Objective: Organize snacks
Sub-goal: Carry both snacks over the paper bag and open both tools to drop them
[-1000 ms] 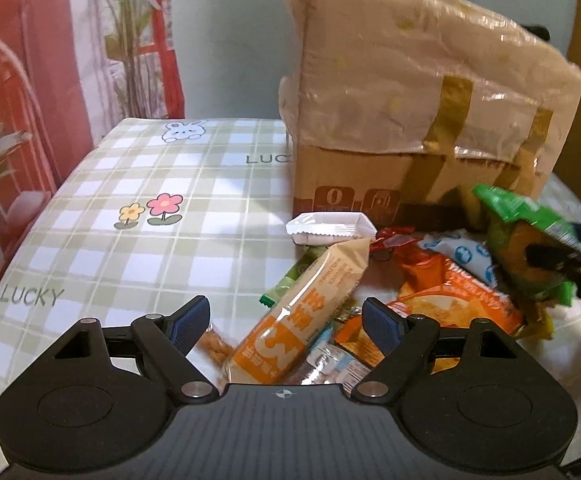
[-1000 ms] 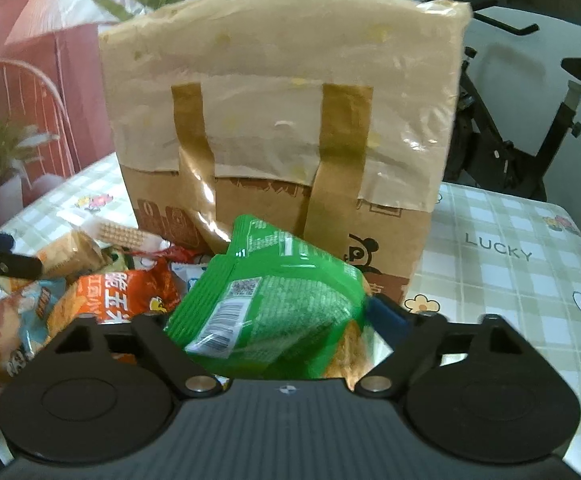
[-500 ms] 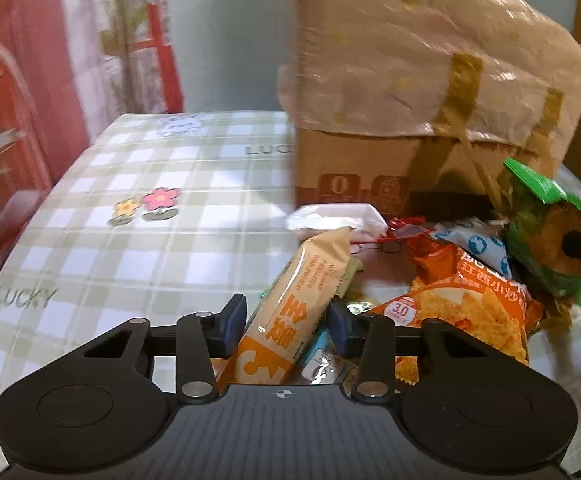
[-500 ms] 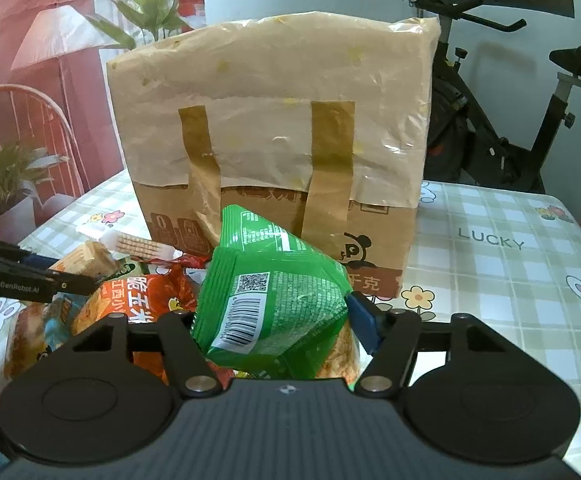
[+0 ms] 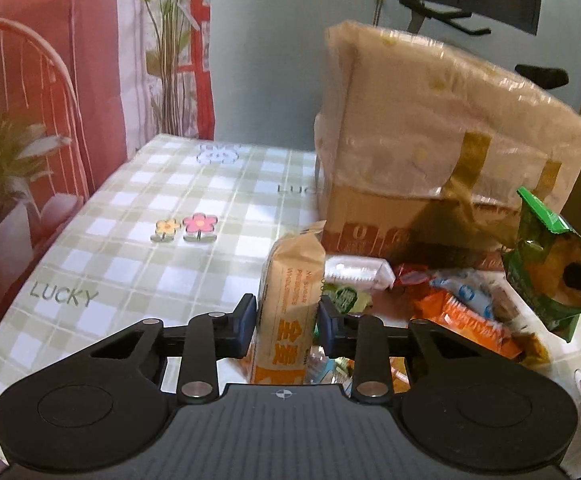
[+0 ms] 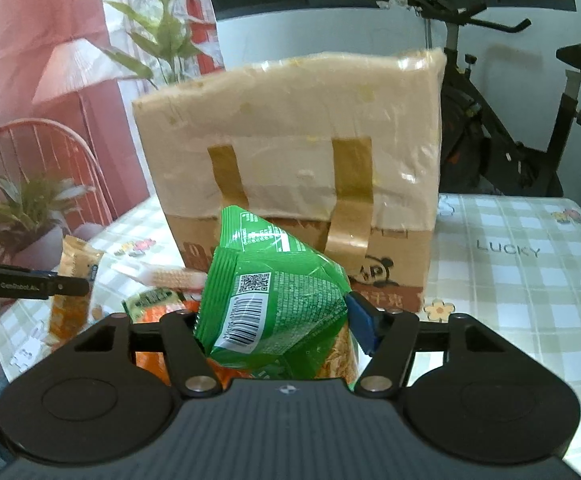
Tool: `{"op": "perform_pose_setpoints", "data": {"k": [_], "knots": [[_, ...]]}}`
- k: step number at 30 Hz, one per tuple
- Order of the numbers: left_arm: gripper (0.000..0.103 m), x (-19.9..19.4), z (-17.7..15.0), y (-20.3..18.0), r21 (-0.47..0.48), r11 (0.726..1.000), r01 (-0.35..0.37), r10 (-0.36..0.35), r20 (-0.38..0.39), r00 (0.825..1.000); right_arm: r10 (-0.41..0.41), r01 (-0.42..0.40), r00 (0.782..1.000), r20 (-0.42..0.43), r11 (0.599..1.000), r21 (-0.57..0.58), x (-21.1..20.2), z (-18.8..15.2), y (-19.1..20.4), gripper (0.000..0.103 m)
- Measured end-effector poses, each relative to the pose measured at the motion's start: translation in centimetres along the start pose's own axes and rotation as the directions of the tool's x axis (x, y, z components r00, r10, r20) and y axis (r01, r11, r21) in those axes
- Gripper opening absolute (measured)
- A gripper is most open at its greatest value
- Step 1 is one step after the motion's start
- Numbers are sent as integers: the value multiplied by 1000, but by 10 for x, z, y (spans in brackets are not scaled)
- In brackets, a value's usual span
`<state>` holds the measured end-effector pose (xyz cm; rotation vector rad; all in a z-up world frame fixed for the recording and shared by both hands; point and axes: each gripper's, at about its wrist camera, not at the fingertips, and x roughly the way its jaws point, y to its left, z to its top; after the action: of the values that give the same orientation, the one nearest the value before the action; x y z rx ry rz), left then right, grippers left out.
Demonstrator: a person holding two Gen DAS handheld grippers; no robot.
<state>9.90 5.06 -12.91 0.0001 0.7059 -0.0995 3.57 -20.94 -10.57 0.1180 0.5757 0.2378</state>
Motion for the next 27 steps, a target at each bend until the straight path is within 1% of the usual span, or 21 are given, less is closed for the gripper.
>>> {"op": "perform_pose_setpoints", "data": {"k": [6, 10, 19, 23, 27], "knots": [[32, -19, 15, -1, -16, 1000, 24, -23, 73, 997, 28, -27, 997, 77, 1000, -11, -18, 16, 3, 64], [32, -33, 29, -3, -15, 999, 41, -39, 130, 991, 54, -53, 989, 141, 999, -9, -33, 32, 6, 64], [32, -58, 66, -12, 13, 996, 89, -90, 239, 967, 109, -107, 958, 266, 994, -19, -59, 67, 11, 63], [32, -65, 81, -19, 34, 993, 111, -116, 285, 952, 120, -128, 940, 319, 992, 2, -70, 84, 7, 63], [32, -68, 99, -30, 78, 991, 108, -128, 322, 938, 131, -158, 919, 371, 987, 41, -80, 105, -2, 63]]}}
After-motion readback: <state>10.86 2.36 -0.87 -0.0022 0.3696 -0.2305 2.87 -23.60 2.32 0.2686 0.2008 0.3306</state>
